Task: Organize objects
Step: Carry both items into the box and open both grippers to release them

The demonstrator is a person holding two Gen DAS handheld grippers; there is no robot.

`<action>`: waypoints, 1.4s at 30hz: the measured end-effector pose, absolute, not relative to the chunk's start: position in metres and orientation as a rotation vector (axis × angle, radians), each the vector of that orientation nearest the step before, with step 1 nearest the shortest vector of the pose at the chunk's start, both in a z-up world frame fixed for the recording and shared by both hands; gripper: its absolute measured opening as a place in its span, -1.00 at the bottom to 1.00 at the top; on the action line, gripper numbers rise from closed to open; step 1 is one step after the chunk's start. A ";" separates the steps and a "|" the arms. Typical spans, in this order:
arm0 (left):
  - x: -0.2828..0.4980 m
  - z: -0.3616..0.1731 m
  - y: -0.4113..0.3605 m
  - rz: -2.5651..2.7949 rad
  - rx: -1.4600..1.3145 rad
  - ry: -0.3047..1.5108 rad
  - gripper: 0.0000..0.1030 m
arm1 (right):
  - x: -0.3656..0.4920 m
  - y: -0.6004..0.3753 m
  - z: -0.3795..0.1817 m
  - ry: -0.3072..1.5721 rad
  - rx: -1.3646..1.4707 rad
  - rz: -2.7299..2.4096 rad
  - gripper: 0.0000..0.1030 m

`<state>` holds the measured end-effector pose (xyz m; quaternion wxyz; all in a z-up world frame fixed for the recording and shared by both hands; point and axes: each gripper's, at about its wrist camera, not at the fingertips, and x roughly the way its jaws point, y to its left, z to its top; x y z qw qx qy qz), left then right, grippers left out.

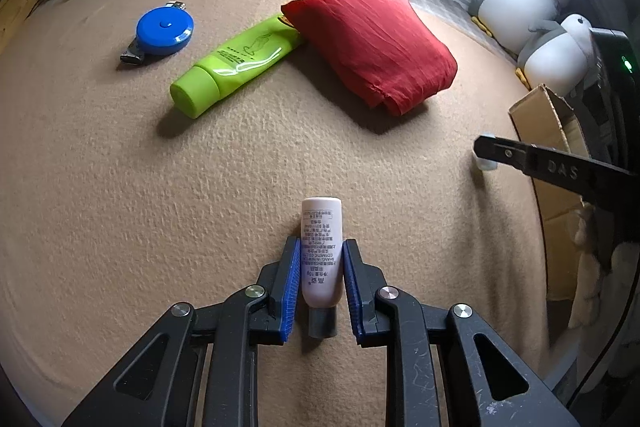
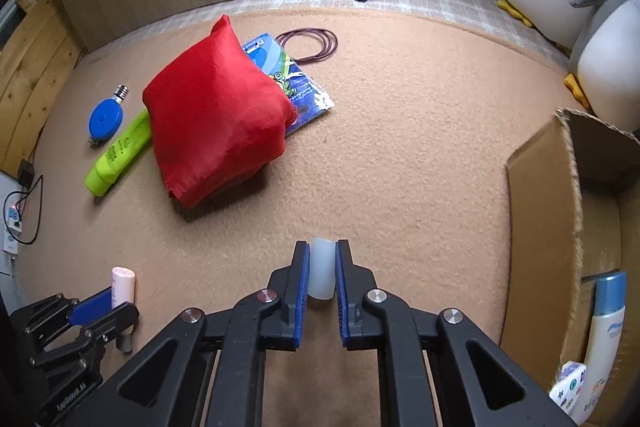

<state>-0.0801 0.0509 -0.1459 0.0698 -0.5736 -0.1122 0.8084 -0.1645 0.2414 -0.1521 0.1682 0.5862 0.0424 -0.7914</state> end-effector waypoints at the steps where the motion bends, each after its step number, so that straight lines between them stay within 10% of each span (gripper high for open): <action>1: -0.080 -0.144 0.049 2.433 -1.723 -0.338 -0.56 | -0.164 0.242 -0.151 0.112 1.660 -2.253 -0.78; 42: -0.131 -0.075 0.300 2.199 -1.394 -0.056 -0.56 | -0.080 0.436 -0.068 -0.153 1.541 -2.585 -0.78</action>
